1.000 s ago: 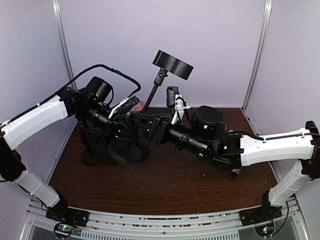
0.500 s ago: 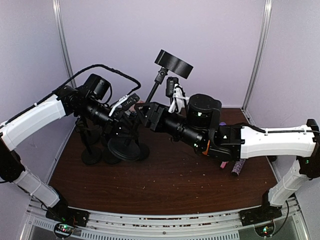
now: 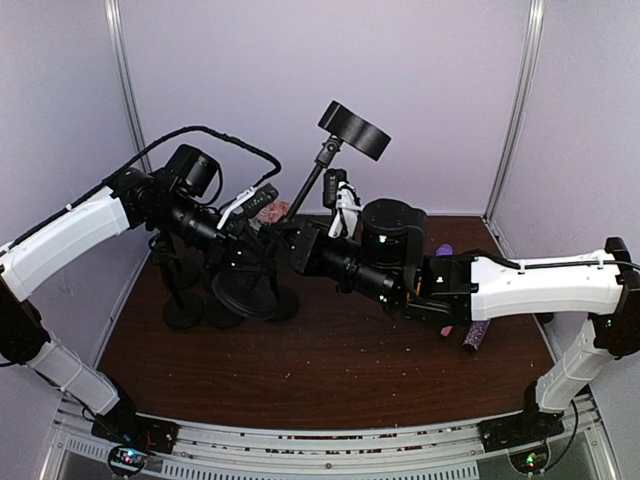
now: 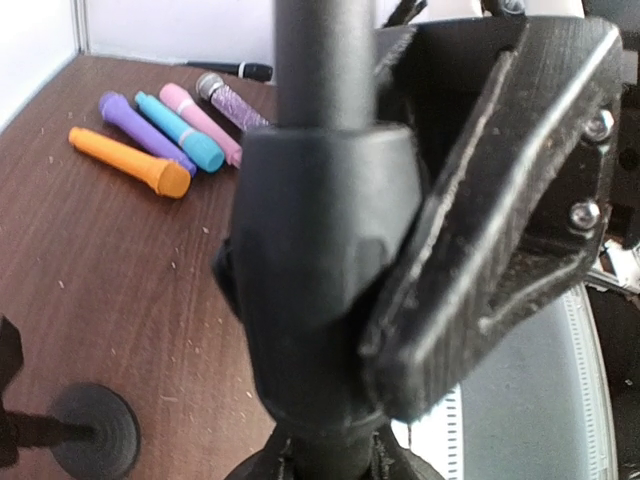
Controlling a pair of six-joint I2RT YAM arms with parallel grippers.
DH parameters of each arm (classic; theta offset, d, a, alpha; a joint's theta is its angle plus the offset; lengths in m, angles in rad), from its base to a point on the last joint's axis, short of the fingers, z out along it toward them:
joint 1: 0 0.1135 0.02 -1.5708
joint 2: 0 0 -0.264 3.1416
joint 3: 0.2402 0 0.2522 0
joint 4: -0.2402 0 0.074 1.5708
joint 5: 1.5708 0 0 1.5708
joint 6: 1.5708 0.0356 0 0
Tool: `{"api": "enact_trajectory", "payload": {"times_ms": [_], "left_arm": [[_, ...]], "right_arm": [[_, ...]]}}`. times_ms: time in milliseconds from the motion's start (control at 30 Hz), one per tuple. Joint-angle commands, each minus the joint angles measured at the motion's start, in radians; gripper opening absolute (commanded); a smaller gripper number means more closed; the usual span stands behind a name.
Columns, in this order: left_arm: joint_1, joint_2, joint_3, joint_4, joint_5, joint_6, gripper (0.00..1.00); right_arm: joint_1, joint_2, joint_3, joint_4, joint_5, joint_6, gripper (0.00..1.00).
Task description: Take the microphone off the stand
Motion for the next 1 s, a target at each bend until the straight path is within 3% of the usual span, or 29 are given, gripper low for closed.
{"api": "enact_trajectory", "payload": {"times_ms": [0,167,267,533,833,967], "left_arm": [[0.001,-0.038,0.042,0.084,0.074,0.01,0.0],[0.001,-0.038,0.039,0.08,0.143,0.002,0.0],[0.001,-0.029,0.046,0.077,0.249,-0.016,0.0],[0.001,0.0,0.061,0.074,0.583,-0.059,0.0],[0.001,-0.015,0.066,0.076,0.674,-0.065,0.0],[0.003,-0.018,0.078,0.077,0.655,-0.064,0.0]], "right_arm": [[-0.009,-0.024,-0.025,0.087,-0.03,0.022,0.14],[-0.029,-0.033,-0.049,0.23,-0.167,-0.002,0.01],[-0.044,-0.035,-0.061,0.368,-0.316,-0.011,0.0],[-0.052,0.0,0.061,0.457,-0.724,-0.011,0.0],[-0.08,0.073,0.107,0.733,-1.049,0.249,0.0],[-0.106,0.065,0.091,0.687,-1.058,0.279,0.21]]}}
